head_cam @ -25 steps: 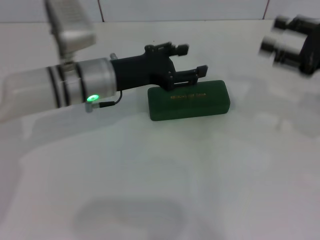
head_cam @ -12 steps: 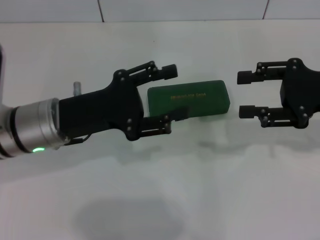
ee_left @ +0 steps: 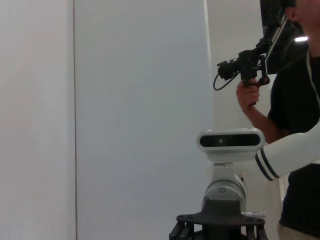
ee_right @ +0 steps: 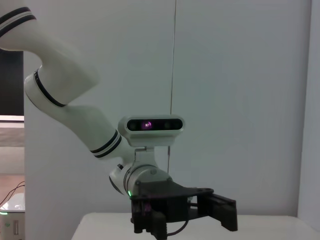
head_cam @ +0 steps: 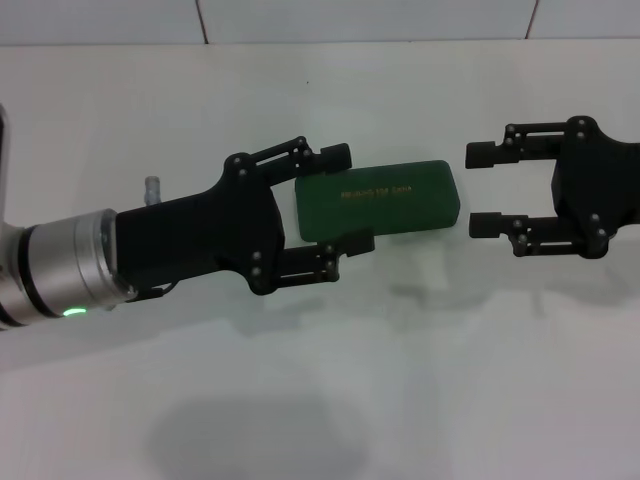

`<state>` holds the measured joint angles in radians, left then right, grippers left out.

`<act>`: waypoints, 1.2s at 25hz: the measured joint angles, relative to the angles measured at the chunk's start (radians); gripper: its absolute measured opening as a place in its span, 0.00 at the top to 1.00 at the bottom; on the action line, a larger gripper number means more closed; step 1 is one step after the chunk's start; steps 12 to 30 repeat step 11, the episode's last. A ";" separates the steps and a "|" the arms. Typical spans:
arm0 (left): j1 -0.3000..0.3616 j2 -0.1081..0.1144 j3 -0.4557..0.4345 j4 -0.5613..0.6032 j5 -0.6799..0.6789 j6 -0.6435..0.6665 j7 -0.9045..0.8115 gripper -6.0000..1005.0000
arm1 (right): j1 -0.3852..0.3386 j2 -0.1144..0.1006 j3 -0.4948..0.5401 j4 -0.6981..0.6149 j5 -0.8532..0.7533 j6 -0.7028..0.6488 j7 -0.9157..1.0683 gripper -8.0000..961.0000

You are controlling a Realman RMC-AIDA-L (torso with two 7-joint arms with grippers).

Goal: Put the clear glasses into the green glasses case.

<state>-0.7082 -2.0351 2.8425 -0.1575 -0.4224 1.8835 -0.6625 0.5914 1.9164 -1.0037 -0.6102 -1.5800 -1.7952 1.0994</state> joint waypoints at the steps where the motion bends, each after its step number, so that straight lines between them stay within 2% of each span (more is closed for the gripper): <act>1: 0.000 0.000 0.000 -0.002 0.000 0.000 0.000 0.22 | -0.001 0.001 0.001 0.000 0.000 0.000 -0.003 0.35; 11: -0.004 0.001 0.000 -0.004 0.001 0.002 0.001 0.22 | -0.003 0.010 0.003 0.000 0.000 0.017 -0.016 0.34; 30: -0.004 0.001 0.000 -0.004 0.001 0.002 0.001 0.22 | -0.003 0.010 0.003 0.000 0.000 0.017 -0.016 0.34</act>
